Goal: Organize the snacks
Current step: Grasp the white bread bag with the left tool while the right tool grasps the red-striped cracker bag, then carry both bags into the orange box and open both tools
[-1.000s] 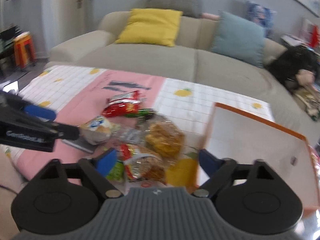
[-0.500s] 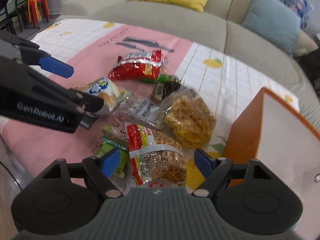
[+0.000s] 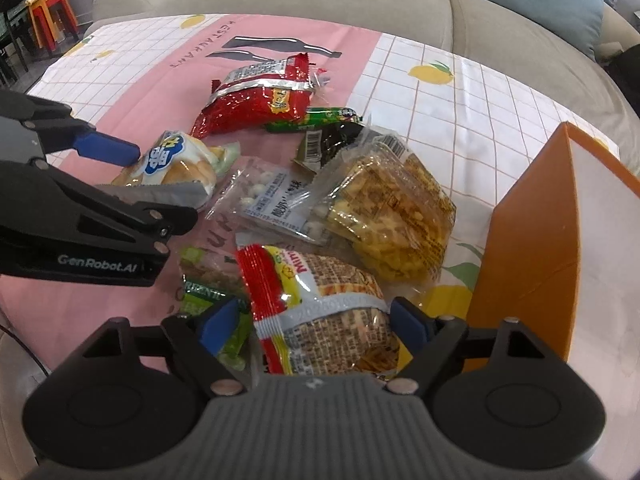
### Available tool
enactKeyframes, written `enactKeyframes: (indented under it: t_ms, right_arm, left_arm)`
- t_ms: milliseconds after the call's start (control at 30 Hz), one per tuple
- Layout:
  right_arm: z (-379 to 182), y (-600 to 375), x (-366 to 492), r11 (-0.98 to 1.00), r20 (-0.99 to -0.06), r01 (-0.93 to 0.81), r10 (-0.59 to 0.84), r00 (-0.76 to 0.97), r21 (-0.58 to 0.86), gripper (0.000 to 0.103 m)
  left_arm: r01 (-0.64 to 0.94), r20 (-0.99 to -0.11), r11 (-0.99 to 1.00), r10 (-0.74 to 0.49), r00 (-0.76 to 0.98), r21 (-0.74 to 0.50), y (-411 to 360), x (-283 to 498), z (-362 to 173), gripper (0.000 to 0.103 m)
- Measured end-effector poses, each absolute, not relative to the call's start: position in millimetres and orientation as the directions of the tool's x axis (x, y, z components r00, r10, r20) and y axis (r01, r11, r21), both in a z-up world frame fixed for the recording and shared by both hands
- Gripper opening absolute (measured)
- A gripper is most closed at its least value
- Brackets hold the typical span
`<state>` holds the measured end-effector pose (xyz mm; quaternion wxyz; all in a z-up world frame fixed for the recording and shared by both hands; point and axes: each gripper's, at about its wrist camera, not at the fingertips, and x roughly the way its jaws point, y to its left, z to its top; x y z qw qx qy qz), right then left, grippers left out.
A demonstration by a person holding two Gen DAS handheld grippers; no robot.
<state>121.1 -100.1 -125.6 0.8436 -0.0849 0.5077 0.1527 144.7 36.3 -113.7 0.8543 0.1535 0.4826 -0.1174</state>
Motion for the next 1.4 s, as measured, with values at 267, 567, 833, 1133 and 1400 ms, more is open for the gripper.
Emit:
enactKeyframes:
  t_ms: [267,567,833,1133,1400]
  right_arm:
    - [-126,-103,119,0.939,-0.879,-0.342,0.127,0.460,-0.043,0.059]
    - [-105,-104,107,0.934,-0.848,-0.352,0.134,0.513,-0.065,0.053]
    - [-72,-112,94,0.930,-0.809,-0.368,0.202,0.552,-0.019,0.052]
    - [-26,-134,77,0.934,-0.743,-0.348,0.287,0.605,0.078,0.052]
    - [12,-172,68,0.933,-0.708,-0.322,0.336,0.621,0.160,0.052]
  left_arm:
    - [0.309,-0.850,0.935,-0.017,0.526,0.172,36,142,-112,0.059]
    - [0.234,-0.818,0.963,-0.023,0.575,0.138,42,125,-85,0.048]
    - [0.185,-0.789,0.981,-0.071,0.610,0.055,45,102,-54,0.043]
    - [0.184,-0.741,0.982,-0.158,0.653,-0.048,41,76,-12,0.041]
    - [0.262,-0.689,0.947,-0.314,0.653,-0.183,24,71,16,0.041]
